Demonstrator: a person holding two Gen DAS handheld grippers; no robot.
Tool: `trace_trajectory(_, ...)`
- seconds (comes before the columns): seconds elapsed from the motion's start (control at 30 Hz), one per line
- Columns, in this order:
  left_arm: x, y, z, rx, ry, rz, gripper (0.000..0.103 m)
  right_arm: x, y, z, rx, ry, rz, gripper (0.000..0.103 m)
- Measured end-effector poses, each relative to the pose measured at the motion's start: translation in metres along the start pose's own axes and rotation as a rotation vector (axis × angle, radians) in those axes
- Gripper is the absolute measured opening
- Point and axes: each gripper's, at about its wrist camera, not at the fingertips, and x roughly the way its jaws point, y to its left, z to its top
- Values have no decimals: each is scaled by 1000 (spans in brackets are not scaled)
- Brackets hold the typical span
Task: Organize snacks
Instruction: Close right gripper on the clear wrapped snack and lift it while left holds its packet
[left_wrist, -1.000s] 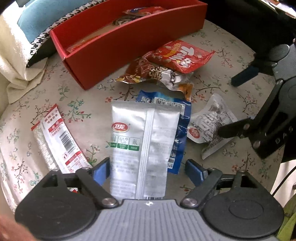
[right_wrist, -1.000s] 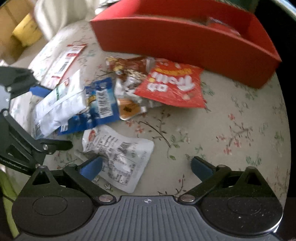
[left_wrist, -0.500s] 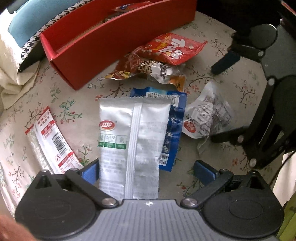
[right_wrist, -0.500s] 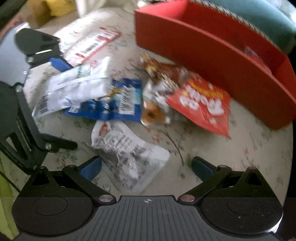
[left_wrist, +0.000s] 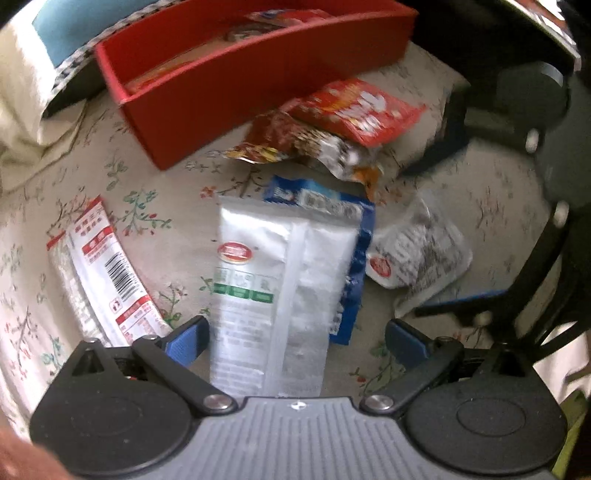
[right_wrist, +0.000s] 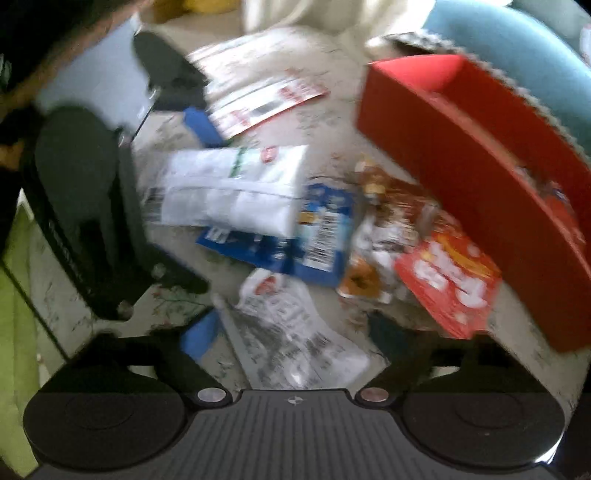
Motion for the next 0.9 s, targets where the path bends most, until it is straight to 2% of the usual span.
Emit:
trace_trajectory(0.1, -6, 8, -1, -19, -11, 5, 80, 6, 6, 10, -71, 20, 0, 82)
trace_trajectory(0.17, -9, 10, -1, -26, -15, 12, 75, 7, 7, 14, -67, 44, -3, 80)
trace_trajectory(0.23, -12, 14, -1, -39, -18, 16, 68, 6, 10, 16, -58, 62, -17, 73)
trace_trajectory(0.27, -13, 16, 0, -47, -21, 21, 62, 5, 13, 16, -51, 71, -22, 64)
trace_trajectory(0.3, -15, 19, 0, -57, -25, 23, 57, 5, 16, 16, -36, 82, -26, 64)
trace_trajectory(0.47, -16, 24, 2, -108, -25, 3, 51, 0, 29, -1, 8, 92, -66, 63)
trace_trajectory(0.63, -15, 19, 1, -84, -38, 44, 45, -9, 23, -10, 167, 25, -77, 62)
trace_trajectory(0.77, -20, 28, -1, -158, -42, 53, 42, -17, 7, -22, 337, -76, -59, 62)
trace_trajectory(0.9, -31, 33, -3, -223, -93, 53, 41, -31, -6, -25, 408, -149, -75, 62)
